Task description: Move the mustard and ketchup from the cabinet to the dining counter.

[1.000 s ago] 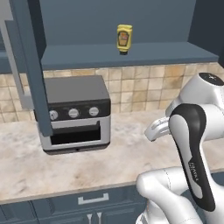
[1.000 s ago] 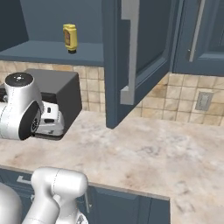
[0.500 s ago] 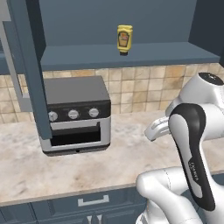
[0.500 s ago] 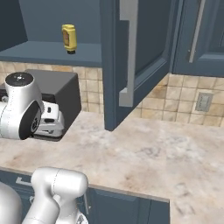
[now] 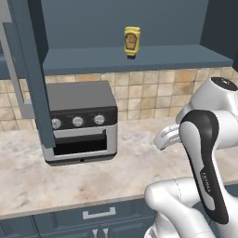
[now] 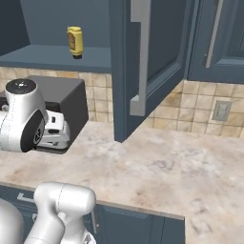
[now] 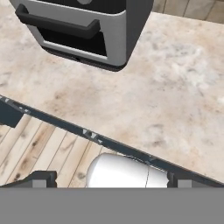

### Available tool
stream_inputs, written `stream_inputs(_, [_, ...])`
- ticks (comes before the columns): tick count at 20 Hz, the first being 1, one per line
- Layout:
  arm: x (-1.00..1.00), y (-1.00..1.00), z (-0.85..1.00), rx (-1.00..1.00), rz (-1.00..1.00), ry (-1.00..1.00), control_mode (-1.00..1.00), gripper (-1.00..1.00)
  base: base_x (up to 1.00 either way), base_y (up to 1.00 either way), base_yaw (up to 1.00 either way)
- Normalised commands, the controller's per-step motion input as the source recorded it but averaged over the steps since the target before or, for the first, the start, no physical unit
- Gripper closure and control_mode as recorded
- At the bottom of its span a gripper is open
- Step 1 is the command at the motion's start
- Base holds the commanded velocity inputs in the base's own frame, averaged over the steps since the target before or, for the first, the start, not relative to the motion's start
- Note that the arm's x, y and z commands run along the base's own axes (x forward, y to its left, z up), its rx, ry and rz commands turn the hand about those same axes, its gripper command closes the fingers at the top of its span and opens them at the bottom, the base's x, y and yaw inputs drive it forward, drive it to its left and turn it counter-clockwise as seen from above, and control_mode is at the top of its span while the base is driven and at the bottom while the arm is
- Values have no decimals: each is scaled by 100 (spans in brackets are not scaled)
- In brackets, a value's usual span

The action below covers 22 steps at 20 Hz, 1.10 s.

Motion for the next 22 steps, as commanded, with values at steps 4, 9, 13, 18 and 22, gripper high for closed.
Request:
stream_inputs(4, [0,0,0,0,0,0,100,-100,-3,0,0])
stream_inputs(9, [0,0,0,0,0,0,100,-100,-15,0,3])
stream_inputs(13, [-6,0,14,0,12,-16,-100,-100,0,0,0])
stream_inputs(18, [0,0,27,0,15,-16,-100,-100,0,0,0])
stream_inputs(22, [3,0,33,0,4,-15,-100,-100,0,0,0])
